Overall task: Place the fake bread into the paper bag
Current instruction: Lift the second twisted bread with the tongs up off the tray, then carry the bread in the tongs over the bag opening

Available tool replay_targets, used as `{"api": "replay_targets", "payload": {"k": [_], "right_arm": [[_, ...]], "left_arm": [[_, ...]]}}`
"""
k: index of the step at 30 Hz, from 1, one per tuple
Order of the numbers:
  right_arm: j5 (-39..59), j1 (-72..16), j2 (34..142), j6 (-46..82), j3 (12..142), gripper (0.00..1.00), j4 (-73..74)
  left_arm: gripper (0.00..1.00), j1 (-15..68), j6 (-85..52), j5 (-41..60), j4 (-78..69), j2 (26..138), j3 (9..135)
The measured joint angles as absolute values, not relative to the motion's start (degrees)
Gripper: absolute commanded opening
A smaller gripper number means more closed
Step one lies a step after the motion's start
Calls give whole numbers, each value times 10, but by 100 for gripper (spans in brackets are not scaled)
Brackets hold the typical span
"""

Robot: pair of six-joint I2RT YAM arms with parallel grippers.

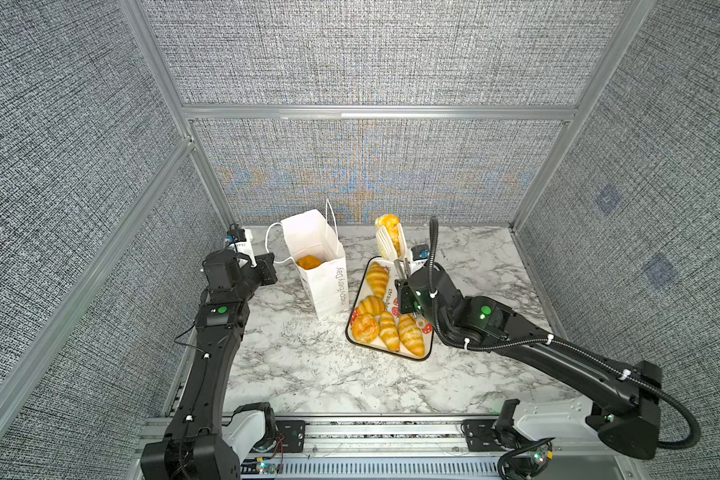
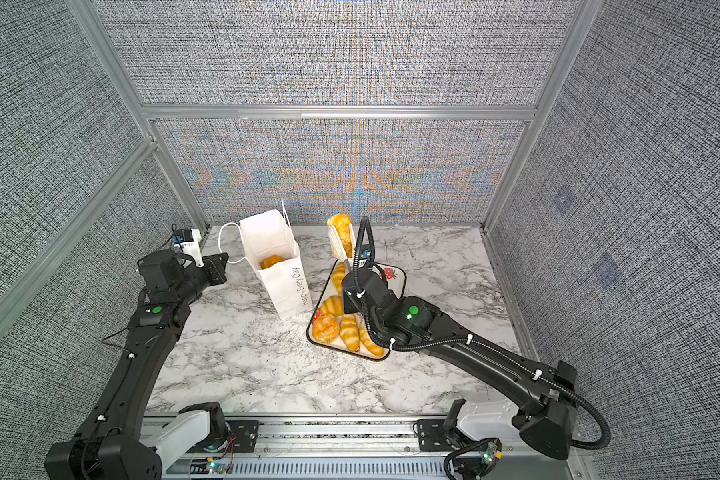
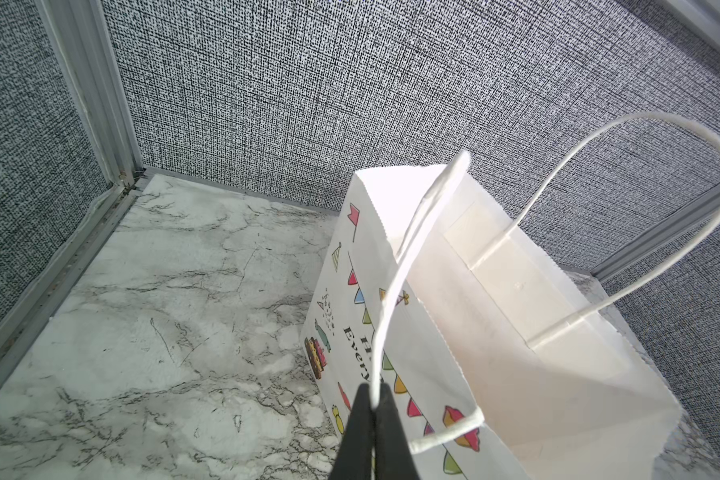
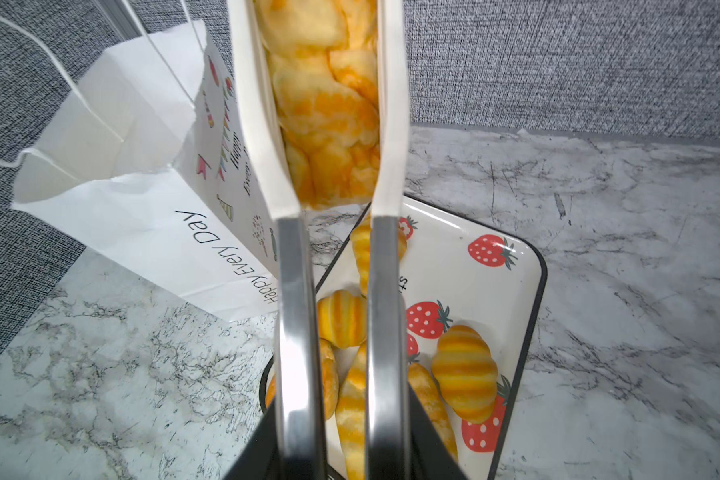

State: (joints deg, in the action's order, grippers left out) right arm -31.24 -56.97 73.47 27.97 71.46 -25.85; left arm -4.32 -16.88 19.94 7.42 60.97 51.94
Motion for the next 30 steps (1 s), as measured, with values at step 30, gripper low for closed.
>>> {"api": "replay_targets", "payload": {"k": [30], "right_arm": [[-308, -656, 896, 135, 864, 32, -136]], "left_arm": [[0, -43, -169, 201, 74, 611, 519]]}}
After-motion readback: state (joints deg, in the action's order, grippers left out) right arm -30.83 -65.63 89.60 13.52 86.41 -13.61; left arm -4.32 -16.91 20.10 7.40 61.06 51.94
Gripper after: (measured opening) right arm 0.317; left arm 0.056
